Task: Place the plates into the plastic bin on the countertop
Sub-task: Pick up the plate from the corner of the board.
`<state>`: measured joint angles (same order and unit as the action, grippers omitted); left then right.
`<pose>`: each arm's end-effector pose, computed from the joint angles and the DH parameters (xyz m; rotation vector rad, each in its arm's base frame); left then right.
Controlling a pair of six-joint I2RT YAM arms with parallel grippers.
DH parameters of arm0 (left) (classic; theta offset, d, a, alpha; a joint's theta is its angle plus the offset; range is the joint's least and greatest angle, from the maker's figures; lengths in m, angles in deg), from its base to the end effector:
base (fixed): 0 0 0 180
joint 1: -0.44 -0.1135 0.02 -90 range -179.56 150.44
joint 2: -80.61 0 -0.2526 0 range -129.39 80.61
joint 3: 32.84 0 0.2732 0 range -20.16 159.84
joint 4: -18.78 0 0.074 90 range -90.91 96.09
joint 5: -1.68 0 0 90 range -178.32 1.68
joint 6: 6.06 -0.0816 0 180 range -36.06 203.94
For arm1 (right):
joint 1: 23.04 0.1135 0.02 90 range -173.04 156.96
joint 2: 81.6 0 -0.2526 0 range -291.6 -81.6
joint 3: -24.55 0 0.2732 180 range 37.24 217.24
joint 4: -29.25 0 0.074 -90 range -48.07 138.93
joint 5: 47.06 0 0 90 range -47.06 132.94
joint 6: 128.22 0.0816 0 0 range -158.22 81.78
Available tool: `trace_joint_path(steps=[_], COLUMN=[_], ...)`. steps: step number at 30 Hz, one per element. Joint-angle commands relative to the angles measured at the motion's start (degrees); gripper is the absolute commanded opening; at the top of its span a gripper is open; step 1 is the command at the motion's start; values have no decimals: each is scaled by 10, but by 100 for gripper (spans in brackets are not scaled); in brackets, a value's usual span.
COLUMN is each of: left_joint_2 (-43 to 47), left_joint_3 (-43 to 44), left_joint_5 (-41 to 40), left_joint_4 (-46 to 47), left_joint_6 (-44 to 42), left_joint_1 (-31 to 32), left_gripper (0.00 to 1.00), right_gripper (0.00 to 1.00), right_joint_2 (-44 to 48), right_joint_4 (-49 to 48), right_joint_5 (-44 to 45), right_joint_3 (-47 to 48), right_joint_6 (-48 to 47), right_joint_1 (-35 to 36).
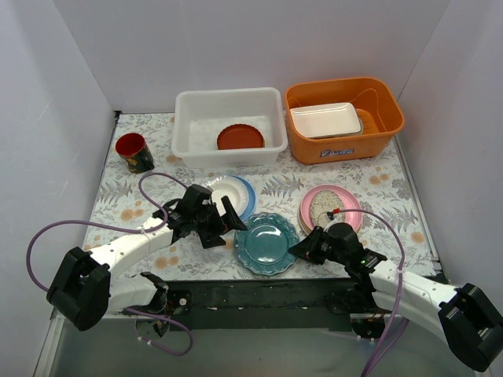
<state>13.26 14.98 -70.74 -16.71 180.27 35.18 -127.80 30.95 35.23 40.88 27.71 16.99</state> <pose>0.2055 -0.1725 0.1309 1.3836 -2.6015 1.0326 0.1568 0.1460 0.0787 0.4451 2.3351 1.1570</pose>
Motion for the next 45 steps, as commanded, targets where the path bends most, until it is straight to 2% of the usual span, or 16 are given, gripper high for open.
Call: trace_joint_path(steps=[1,2,5,21,35,45], left_joint_2=[13,13,23,82,135,139], left_joint_3=[-4,-4,-9,-38,-29,-2], left_joint_5=[0,-2,-5,-12,-26,-42], left_joint_4=[20,20,21,29,2,-33], left_joint_6=[8,9,15,39,46,27], left_joint_1=[5,7,9,13,14,14], left_gripper=[98,98,98,98,98,98], right_gripper=[19,9,1,1,1,1], right_joint_2=[-12,-11,-7,58,124,180], right_joint_4=[-23,-25,-26,16,66,132], right_joint_5=[8,6,6,-3,-4,20], right_joint_3=[-32,-31,-54,-16,30,51], right_joint_6=[-4,-3,-2,1,7,3], right_joint_1=[0,0,-1,-9,-11,-12])
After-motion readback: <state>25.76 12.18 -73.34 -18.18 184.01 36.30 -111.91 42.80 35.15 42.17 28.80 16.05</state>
